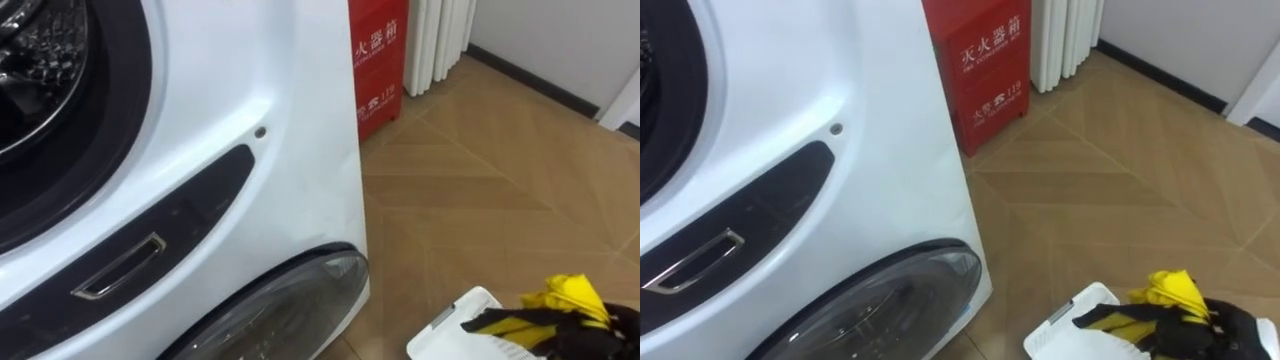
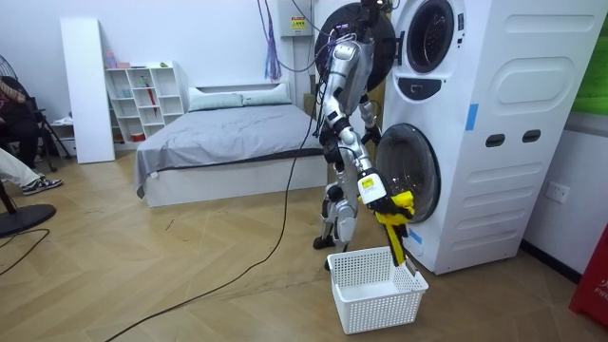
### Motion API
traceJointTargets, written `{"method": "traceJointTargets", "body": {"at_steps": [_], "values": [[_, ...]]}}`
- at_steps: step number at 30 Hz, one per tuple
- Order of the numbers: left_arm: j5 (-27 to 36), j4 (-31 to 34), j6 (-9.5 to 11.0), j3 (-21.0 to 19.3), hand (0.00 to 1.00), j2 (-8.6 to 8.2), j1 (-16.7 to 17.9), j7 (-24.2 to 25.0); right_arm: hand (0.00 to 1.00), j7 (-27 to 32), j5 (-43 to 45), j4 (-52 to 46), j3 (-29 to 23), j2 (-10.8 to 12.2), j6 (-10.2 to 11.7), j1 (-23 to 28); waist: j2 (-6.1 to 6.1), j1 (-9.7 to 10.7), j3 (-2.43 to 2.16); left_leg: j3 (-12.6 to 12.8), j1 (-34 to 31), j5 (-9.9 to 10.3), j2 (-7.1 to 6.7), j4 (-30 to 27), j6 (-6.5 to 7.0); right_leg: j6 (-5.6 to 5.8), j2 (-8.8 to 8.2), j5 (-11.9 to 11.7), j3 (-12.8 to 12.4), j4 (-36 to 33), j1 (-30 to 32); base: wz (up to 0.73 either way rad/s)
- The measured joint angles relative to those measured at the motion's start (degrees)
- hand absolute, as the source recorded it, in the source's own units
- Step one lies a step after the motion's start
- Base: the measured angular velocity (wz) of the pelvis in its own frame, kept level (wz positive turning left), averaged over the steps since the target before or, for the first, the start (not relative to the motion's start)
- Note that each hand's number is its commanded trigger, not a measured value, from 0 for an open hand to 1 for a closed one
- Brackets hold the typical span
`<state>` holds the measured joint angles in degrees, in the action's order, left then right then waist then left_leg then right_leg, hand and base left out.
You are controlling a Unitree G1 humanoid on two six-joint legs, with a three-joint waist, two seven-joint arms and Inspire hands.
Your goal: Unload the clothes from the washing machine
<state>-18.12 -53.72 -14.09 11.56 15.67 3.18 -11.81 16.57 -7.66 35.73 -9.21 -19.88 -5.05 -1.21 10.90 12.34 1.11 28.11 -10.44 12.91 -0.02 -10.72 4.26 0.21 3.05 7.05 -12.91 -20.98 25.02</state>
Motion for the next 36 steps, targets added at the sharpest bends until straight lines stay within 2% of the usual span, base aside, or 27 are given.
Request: {"method": "traceJointTargets", "body": {"at_steps": [2,4,5,6,7,10,14,17,22,36], "values": [[0.1,-1.4,1.3,0.0,0.00,-0.91,0.1,-1.9,1.00,0.2,-1.3,1.1,0.1,1.8,0.4,0.0,0.02,-0.2,-0.01,0.0,0.0,0.0,-0.07,0.1,0.00,-0.21,-0.49,0.2,1.7,-0.1,0.2,0.00],[0.3,-2.2,2.5,0.0,0.00,-1.21,0.1,-2.9,1.00,0.3,-2.9,2.4,0.4,2.4,1.3,0.0,0.08,-0.6,-0.06,0.0,-0.1,0.0,-0.07,0.1,0.00,-0.26,-0.59,0.3,2.1,-0.1,0.4,0.00],[0.7,-2.2,3.0,0.2,0.00,-1.21,-0.1,-3.0,0.92,0.5,-3.9,3.3,1.0,2.3,1.7,-0.1,0.31,-0.6,-0.22,-0.2,-0.2,0.0,-0.08,0.1,-0.01,-0.27,-0.60,0.3,2.2,-0.1,0.5,0.00],[0.7,-2.2,3.0,0.4,0.00,-1.20,-0.1,-3.0,0.53,0.5,-4.0,4.0,1.1,2.3,1.9,-0.2,0.41,-0.6,-0.30,-0.2,-0.3,0.0,-0.10,0.1,0.00,-0.27,-0.63,0.3,2.2,-0.1,0.5,0.00],[0.7,-2.2,3.0,0.6,0.00,-1.21,-0.1,-2.5,0.00,0.5,-4.0,5.2,1.2,2.3,2.0,-0.7,0.70,-0.6,-0.51,-0.3,-0.3,0.0,-0.17,0.1,0.00,-0.27,-0.71,0.3,2.2,-0.2,0.6,0.00],[0.7,-1.9,3.1,2.0,0.00,-0.81,-0.1,-1.0,0.00,0.0,-4.0,7.7,1.2,1.6,2.1,-1.3,1.46,-0.5,-0.91,-0.4,-0.6,0.0,-0.35,-0.1,0.00,-0.11,-1.11,0.5,2.6,-0.6,0.8,0.05],[1.4,-0.4,3.0,2.4,0.00,0.27,-0.9,3.5,0.00,-0.6,-4.3,9.6,1.1,0.1,2.6,-1.5,2.61,-0.3,-0.84,-0.8,-1.0,-0.1,-0.89,-0.5,0.15,0.29,-1.89,1.0,3.0,-1.2,1.2,0.10],[2.5,0.8,3.1,2.3,0.00,1.53,-1.3,6.2,0.00,-0.8,-4.0,11.0,1.1,-0.1,2.9,-2.0,2.54,-0.1,-0.74,-0.8,-1.0,-0.2,-1.78,-0.6,0.37,0.44,-2.65,2.3,3.0,-4.0,2.4,0.08],[2.5,0.8,3.3,1.9,0.00,1.83,-2.4,8.1,0.00,-2.0,-3.8,11.0,1.1,-0.4,4.2,-1.9,2.32,-0.1,-0.53,-0.7,-1.1,-0.3,-2.79,-0.7,0.56,0.59,-3.50,3.8,2.8,-6.9,3.7,0.06],[2.8,1.1,4.3,1.6,0.00,2.62,-2.9,9.2,0.00,-3.0,-3.7,11.0,1.1,-0.6,5.9,-2.0,2.27,-0.2,-0.48,-0.8,-2.2,-0.4,-2.77,-1.0,0.64,0.30,-3.87,4.3,3.7,-8.1,4.9,0.04]]}}
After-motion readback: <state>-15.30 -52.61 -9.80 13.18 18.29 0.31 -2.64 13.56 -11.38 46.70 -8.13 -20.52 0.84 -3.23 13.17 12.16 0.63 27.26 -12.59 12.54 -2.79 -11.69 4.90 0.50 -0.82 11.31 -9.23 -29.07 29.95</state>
